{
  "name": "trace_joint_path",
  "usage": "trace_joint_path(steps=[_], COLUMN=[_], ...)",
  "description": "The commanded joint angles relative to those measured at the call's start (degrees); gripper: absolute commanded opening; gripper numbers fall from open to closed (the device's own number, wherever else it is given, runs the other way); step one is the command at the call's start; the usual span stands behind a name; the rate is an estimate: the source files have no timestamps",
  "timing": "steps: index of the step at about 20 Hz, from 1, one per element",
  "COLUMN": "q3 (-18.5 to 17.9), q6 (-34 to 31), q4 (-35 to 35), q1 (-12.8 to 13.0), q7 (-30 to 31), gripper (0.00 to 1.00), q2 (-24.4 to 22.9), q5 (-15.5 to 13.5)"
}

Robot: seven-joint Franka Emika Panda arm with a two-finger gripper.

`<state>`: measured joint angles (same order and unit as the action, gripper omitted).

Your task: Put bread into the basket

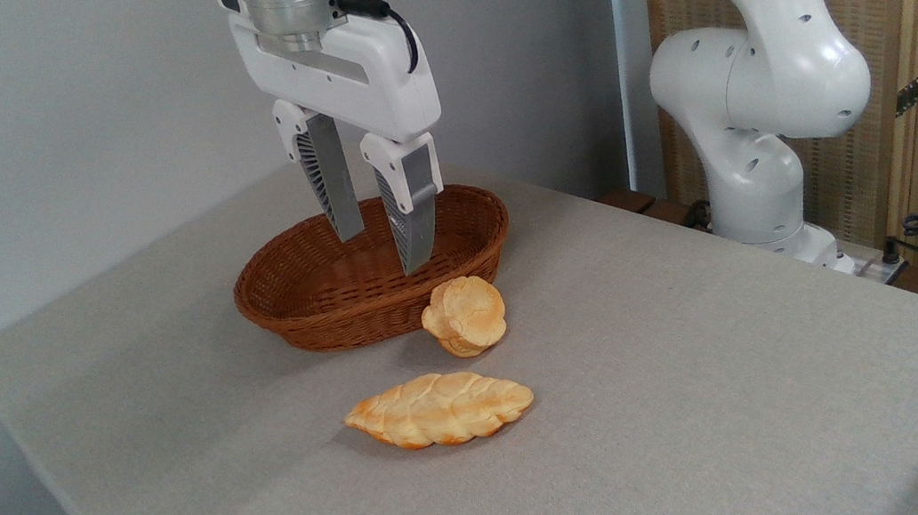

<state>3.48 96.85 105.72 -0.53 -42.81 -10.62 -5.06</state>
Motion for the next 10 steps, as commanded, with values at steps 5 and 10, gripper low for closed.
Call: trace_joint_path(steps=[5,10], q3=[0.0,0.0], q6=[-2.9,-3.9], q4=[-1.0,-0.9], q1=[-0.7,-0.7], q7=[-1.5,-1.8], gripper=[1.00,1.00], q2=[0.5,1.3], q5=[-1.2,-0.8])
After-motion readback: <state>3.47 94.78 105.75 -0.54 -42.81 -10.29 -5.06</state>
